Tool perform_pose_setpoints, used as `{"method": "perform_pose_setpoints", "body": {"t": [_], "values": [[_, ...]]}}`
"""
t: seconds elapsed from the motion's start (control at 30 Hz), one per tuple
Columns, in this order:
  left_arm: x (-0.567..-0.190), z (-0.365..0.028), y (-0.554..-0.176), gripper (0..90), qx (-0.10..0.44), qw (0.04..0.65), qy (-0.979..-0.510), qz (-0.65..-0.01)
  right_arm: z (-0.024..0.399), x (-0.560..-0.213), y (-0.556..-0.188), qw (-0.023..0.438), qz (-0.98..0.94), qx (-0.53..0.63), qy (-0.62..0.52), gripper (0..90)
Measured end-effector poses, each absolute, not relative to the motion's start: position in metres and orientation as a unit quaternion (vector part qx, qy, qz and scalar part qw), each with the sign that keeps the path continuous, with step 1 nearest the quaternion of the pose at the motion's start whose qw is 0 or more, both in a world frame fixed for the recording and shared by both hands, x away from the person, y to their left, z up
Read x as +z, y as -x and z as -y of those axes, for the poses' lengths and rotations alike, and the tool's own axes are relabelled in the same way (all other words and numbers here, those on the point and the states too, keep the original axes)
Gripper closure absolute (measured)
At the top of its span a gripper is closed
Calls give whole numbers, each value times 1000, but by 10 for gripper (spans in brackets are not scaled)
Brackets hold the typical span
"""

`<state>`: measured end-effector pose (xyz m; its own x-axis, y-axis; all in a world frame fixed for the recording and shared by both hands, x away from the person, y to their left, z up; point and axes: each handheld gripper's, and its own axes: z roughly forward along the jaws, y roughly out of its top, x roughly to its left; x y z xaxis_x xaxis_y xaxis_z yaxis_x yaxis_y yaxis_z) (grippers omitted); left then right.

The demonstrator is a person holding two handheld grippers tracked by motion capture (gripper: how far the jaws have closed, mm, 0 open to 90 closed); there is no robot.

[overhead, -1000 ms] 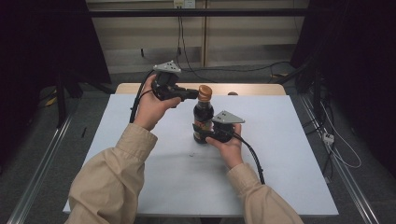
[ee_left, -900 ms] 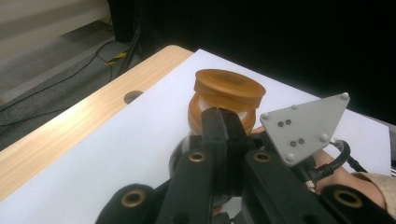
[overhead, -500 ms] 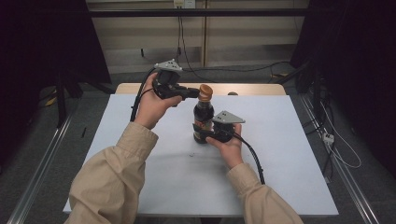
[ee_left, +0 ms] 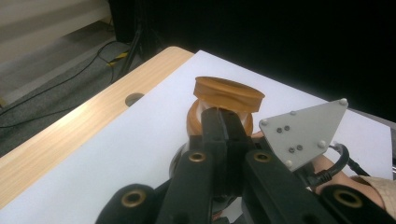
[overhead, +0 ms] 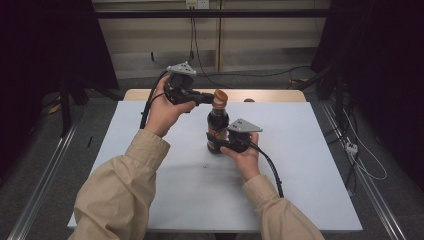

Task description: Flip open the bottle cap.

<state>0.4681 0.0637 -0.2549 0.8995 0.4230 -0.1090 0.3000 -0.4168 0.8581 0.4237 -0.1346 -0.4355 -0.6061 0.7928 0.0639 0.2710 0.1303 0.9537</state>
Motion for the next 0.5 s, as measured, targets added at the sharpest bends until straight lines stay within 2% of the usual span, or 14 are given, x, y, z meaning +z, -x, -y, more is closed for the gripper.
{"method": "perform_pose_setpoints", "body": {"t": [0.5], "values": [[-248, -59, -468, 900, 67, 497, -839, -213, 134, -436, -424, 240, -713, 543, -373, 307]]}}
